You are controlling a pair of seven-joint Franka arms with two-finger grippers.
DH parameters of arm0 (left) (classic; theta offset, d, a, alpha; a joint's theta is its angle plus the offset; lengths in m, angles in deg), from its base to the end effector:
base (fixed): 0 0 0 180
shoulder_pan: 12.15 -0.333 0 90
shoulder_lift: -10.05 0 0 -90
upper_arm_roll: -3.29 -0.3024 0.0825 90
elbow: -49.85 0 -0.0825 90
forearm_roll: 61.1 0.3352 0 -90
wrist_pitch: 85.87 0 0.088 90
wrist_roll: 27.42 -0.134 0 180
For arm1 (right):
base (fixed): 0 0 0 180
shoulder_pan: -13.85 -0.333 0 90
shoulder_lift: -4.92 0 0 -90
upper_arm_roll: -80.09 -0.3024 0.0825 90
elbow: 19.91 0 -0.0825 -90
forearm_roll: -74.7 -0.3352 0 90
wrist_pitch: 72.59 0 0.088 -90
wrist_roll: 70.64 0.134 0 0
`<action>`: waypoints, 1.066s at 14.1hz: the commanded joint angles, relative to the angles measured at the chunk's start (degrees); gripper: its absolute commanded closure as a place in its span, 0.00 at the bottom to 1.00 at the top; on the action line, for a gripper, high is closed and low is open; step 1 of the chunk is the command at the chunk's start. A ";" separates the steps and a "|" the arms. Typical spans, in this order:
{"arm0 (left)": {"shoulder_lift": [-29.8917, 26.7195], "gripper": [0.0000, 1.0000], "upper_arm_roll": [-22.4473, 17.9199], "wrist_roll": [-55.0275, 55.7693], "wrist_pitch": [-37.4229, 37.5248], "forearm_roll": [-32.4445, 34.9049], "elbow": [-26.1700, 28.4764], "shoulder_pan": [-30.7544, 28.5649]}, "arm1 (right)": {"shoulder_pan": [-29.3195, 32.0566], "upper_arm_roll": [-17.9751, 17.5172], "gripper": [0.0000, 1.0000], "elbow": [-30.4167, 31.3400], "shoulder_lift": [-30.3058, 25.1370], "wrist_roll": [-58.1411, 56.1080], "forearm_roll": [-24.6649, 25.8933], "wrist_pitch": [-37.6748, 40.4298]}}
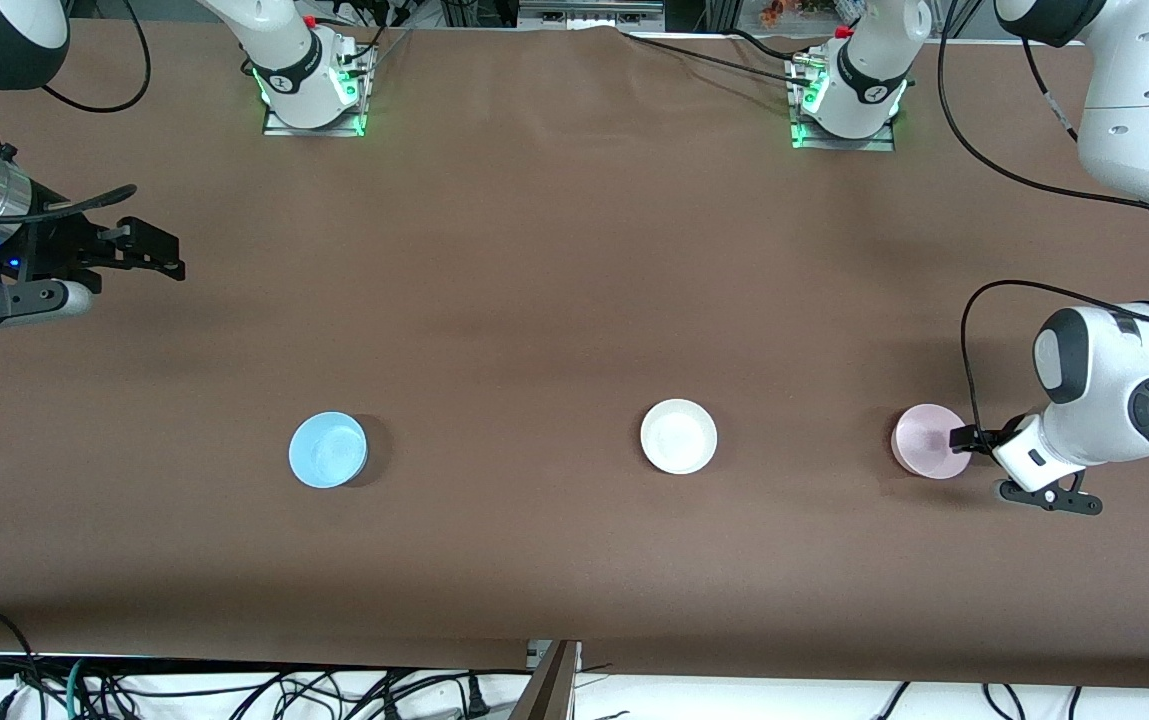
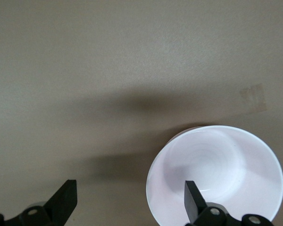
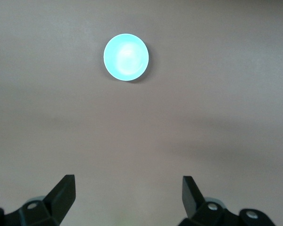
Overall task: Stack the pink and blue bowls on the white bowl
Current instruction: 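Lower the left gripper and grasp the pink bowl rim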
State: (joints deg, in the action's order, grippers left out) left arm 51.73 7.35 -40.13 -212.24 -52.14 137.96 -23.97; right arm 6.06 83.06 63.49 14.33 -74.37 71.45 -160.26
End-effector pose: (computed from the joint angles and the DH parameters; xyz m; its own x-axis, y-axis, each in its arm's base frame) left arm 0.6454 0.1029 0.2149 0.9838 -0.1629 -0.0742 -0.1674 -0.9842 -0.0583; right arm 0.5425 0.0557 0.5427 0.9849 0.1505 -0.0860 0.1462 -0.9878 -0.0539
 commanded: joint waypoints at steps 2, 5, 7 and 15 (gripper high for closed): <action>0.24 0.00 0.69 -0.38 -0.90 0.36 1.89 -0.75 | 0.31 0.01 0.00 -1.13 0.52 -0.40 -0.62 0.22; 0.24 0.05 0.69 0.14 -0.72 -0.34 1.98 -0.66 | 0.31 0.01 0.00 -1.13 0.52 -0.40 -0.10 0.04; 0.15 0.11 0.69 1.02 -0.28 -0.34 1.98 -0.57 | 0.31 0.01 0.00 -1.13 0.52 -0.40 -0.27 -0.57; 0.15 0.77 0.77 3.21 -0.02 -0.34 1.98 0.13 | -0.22 -0.08 0.00 -1.13 1.58 0.30 0.25 -0.14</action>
State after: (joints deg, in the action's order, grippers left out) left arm 52.48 7.94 -38.77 -212.31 -52.17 139.40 -24.06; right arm 6.07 83.11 63.49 14.69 -74.37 71.47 -160.98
